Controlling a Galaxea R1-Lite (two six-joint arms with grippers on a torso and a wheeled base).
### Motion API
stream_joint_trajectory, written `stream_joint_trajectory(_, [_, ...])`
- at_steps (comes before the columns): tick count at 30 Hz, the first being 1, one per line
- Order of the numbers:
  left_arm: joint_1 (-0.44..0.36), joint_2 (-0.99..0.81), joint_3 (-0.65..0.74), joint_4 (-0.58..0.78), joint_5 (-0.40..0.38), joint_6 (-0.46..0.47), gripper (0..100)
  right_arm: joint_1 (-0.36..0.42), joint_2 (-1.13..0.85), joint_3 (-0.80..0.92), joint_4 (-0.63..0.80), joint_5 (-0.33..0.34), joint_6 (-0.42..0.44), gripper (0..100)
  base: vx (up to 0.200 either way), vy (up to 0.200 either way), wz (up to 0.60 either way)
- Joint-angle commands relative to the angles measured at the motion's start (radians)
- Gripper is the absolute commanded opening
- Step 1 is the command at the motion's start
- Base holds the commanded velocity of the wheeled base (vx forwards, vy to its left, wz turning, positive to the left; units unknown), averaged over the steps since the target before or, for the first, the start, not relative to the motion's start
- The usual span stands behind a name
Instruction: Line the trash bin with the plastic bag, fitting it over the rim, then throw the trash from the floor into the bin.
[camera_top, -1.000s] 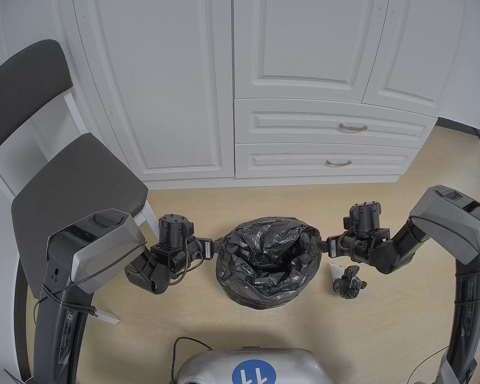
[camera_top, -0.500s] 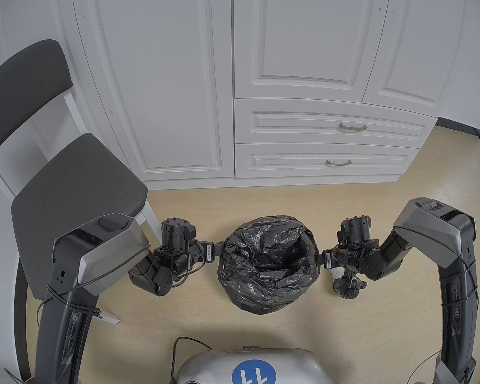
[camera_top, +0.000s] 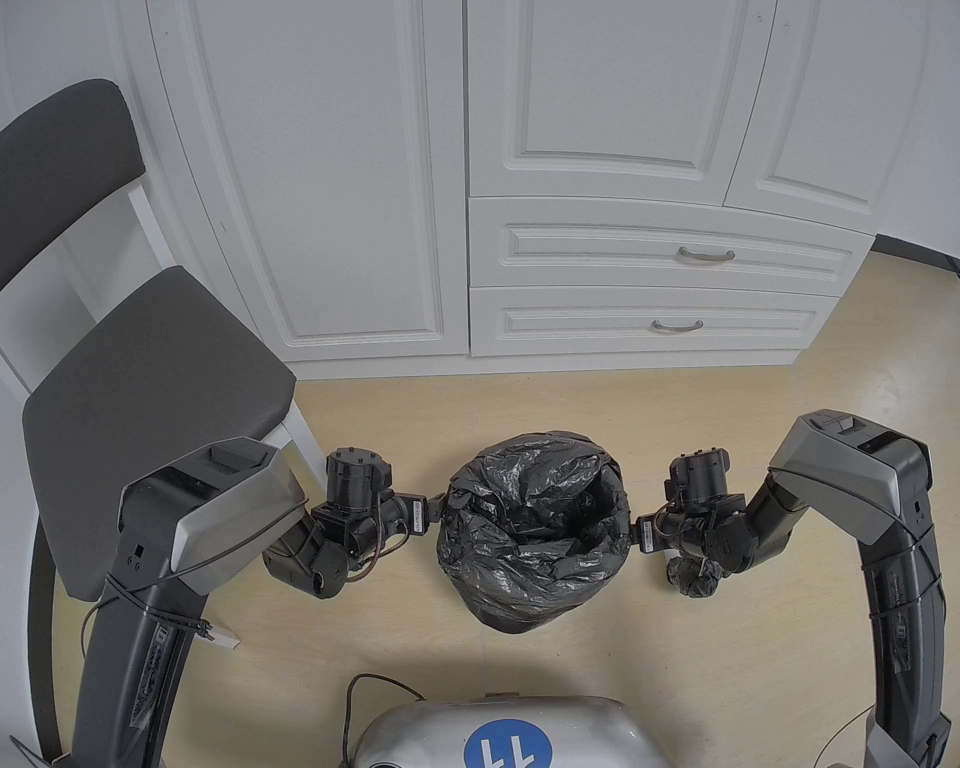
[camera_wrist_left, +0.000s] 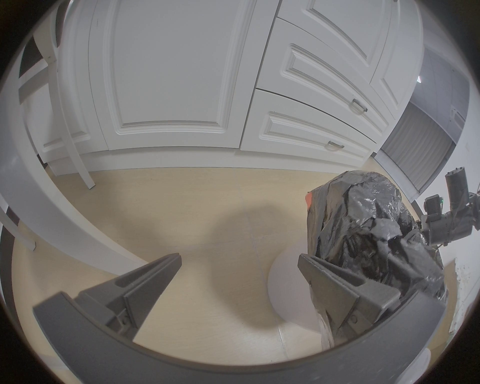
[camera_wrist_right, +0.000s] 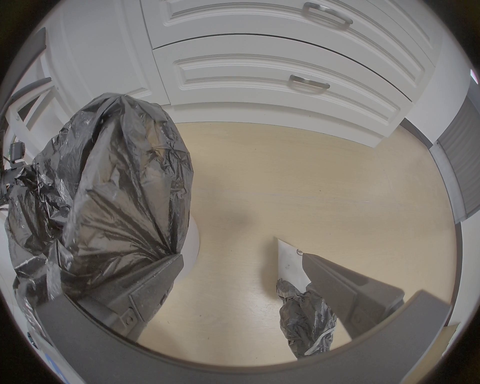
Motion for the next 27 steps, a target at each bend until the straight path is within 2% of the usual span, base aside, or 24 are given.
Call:
stream_joint_trajectory(1, [0.001,0.008,0.0,-0.002,0.002,-0.001,100,0.002,-0.002,0.007,-0.001,0.0,0.002,100,0.0,0.0,0.0])
stream_joint_trajectory(8, [0.004,-0.072,0.052,0.009,0.002,-0.001,100,0.014,-0.249,0.15,0.013,-0.011,-0.027,100,0.0,0.0,0.0])
stream_joint_trajectory(11, [0.007,-0.124,0.122,0.004,0.002,-0.001,100,0.019,-0.364,0.233,0.012,-0.011,-0.095,100,0.0,0.0,0.0])
stream_joint_trajectory(14, [0.01,-0.175,0.2,-0.011,0.029,0.001,100,0.042,-0.436,0.283,0.01,-0.012,-0.115,100,0.0,0.0,0.0])
stream_joint_trajectory(16, [0.011,-0.216,0.246,-0.03,0.063,-0.002,100,0.072,-0.465,0.296,0.004,-0.012,-0.113,100,0.0,0.0,0.0])
stream_joint_trajectory(27, [0.016,-0.32,0.411,-0.115,0.072,-0.004,100,0.198,-0.393,0.263,-0.004,-0.017,-0.049,100,0.0,0.0,0.0])
